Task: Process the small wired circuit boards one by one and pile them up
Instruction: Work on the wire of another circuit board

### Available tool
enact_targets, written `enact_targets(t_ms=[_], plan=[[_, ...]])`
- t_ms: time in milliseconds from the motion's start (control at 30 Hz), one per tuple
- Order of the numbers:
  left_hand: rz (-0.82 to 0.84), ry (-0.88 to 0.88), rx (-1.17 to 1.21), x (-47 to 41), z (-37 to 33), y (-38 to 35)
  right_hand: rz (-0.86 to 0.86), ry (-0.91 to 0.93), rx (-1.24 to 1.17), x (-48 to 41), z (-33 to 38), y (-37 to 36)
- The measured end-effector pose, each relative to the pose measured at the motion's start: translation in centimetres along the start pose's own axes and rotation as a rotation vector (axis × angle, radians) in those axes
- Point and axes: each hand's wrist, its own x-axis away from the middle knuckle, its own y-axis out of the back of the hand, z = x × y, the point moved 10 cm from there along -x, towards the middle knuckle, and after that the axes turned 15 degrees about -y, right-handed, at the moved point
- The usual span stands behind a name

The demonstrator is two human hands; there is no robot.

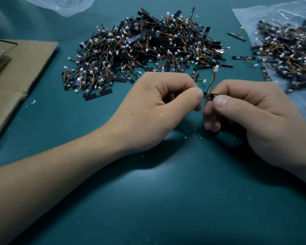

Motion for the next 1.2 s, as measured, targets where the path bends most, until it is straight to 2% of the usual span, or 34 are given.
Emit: enact_targets(t_ms=[167, 333, 500, 800, 1200], plan=[[-0.051, -0.029, 0.023, 0.1, -0.4, 0.5, 0.005, -0.027, -0.002, -0.2, -0.4, -0.1], [0.026, 0.042, 0.116, 0.2, 0.4, -0.5, -0.004, 0.001, 0.019, 0.1, 0.0, 0.0], [0.11, 0.028, 0.044, 0.3, 0.2, -1.1, -0.012, 0.012, 0.047, 0.2, 0.2, 0.1], [0.086, -0.028, 0.018, 0.1, -0.6, -0.7, -0.012, 0.032, 0.045, 0.3, 0.4, 0.1], [0.153, -0.017, -0.015, 0.4, -0.9, -1.4, -0.018, 0.062, 0.101, 0.3, 0.6, 0.1]])
